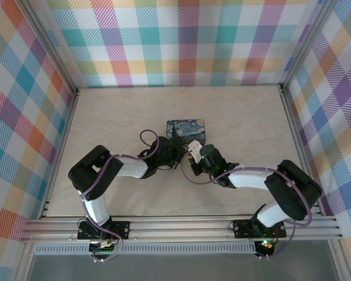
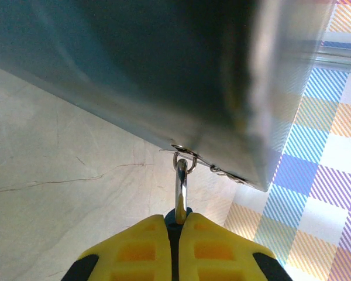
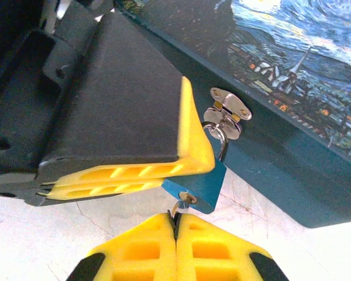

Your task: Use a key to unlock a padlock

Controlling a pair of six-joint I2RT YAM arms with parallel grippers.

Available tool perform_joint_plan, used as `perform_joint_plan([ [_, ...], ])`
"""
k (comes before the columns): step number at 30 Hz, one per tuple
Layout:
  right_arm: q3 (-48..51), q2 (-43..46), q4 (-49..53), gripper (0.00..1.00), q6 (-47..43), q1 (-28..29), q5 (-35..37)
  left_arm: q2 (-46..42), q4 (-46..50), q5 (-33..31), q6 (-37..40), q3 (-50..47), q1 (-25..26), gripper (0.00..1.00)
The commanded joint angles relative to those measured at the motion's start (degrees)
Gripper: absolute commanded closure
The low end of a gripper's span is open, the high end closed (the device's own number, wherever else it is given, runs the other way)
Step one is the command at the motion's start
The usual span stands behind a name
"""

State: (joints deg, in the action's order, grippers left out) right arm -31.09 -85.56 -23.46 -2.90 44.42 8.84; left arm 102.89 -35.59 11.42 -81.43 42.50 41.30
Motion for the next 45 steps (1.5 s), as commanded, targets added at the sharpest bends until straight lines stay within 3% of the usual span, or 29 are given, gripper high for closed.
perform_joint_plan([
  [1, 0.66, -0.57, -6.88, 1.00, 7.94, -0.67, -4.74, -0.75, 1.84, 0.82, 0.24, -0.05, 0.89, 0.95],
  [32, 4.66, -2.16, -8.15, 1.00, 17.20, -4.35, -8.22, -0.61, 3.08, -0.26, 1.62, -0.41, 0.86, 0.69],
  [45, 6.03, -1.55, -9.32, 1.00, 23.40, -7.46, -12.63, -5.55, 8.83, -2.04, 5.48, -0.23, -0.59, 0.41],
])
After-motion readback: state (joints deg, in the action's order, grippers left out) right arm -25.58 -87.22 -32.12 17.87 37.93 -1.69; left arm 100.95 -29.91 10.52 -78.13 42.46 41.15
